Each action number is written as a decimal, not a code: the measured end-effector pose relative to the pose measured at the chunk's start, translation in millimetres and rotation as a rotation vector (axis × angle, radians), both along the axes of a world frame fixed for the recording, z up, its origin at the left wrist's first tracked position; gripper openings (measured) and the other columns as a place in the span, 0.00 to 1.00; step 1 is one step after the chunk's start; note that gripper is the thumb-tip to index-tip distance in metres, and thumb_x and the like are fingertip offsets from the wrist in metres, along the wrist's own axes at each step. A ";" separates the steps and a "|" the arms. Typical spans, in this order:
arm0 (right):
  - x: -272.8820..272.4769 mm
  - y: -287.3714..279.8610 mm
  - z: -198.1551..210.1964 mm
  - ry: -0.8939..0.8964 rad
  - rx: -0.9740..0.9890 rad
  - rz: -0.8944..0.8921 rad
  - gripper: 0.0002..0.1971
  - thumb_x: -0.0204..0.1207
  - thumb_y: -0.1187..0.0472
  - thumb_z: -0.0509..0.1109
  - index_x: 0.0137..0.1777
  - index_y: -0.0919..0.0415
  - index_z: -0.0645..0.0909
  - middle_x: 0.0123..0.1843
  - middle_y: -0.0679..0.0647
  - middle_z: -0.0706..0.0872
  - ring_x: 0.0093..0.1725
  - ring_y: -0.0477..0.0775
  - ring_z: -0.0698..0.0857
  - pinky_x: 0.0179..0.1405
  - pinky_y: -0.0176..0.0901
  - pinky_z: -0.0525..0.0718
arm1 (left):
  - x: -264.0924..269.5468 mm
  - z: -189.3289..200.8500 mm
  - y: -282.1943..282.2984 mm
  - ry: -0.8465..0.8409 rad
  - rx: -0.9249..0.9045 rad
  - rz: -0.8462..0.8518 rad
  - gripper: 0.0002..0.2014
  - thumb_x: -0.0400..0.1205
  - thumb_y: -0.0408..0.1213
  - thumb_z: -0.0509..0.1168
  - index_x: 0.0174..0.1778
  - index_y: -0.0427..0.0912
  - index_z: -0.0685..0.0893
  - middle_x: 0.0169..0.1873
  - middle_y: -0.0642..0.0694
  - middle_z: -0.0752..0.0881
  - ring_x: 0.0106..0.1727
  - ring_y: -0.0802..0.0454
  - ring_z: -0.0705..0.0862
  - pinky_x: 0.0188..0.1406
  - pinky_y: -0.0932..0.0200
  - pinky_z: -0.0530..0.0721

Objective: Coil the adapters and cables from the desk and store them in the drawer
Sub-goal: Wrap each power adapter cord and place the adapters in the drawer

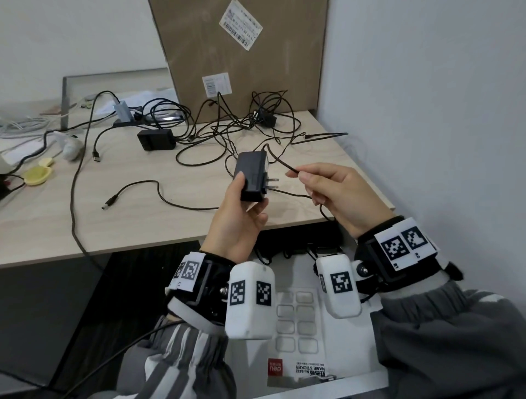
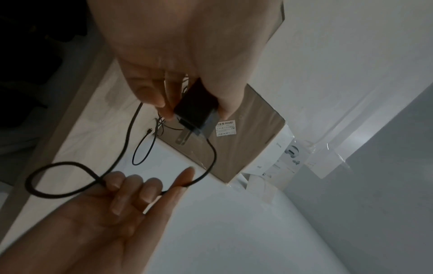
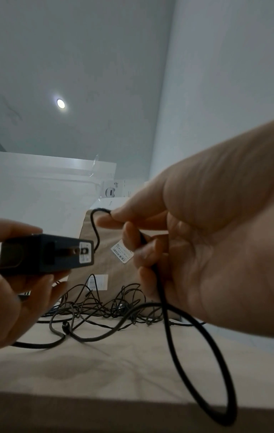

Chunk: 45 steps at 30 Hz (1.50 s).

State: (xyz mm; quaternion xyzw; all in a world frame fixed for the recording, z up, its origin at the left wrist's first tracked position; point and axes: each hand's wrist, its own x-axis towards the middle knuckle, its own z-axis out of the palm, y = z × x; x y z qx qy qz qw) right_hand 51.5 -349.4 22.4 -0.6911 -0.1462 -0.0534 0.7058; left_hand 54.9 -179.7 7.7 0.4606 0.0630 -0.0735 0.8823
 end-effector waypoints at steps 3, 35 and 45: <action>-0.6 0.9 -1.4 0.030 -0.069 0.004 0.08 0.80 0.67 0.66 0.51 0.62 0.87 0.26 0.40 0.82 0.28 0.39 0.71 0.30 0.31 0.68 | 1.0 -1.7 0.2 0.010 -0.023 -0.007 0.14 0.85 0.48 0.60 0.59 0.44 0.81 0.39 0.50 0.84 0.37 0.57 0.81 0.26 0.69 0.77; -1.2 6.3 -9.6 0.070 -0.304 0.084 0.04 0.72 0.64 0.75 0.45 0.63 0.89 0.32 0.51 0.84 0.32 0.42 0.78 0.35 0.30 0.77 | -7.1 0.3 -3.2 -0.023 -0.074 -0.033 0.12 0.82 0.47 0.63 0.52 0.41 0.80 0.35 0.46 0.82 0.28 0.59 0.76 0.20 0.73 0.74; 8.4 -17.5 -11.7 0.020 -0.550 -0.132 0.10 0.75 0.52 0.72 0.36 0.55 0.87 0.29 0.52 0.82 0.32 0.46 0.77 0.35 0.33 0.73 | 1.1 4.5 24.9 0.027 -0.453 0.012 0.20 0.81 0.51 0.59 0.59 0.37 0.80 0.40 0.42 0.83 0.26 0.59 0.78 0.19 0.73 0.75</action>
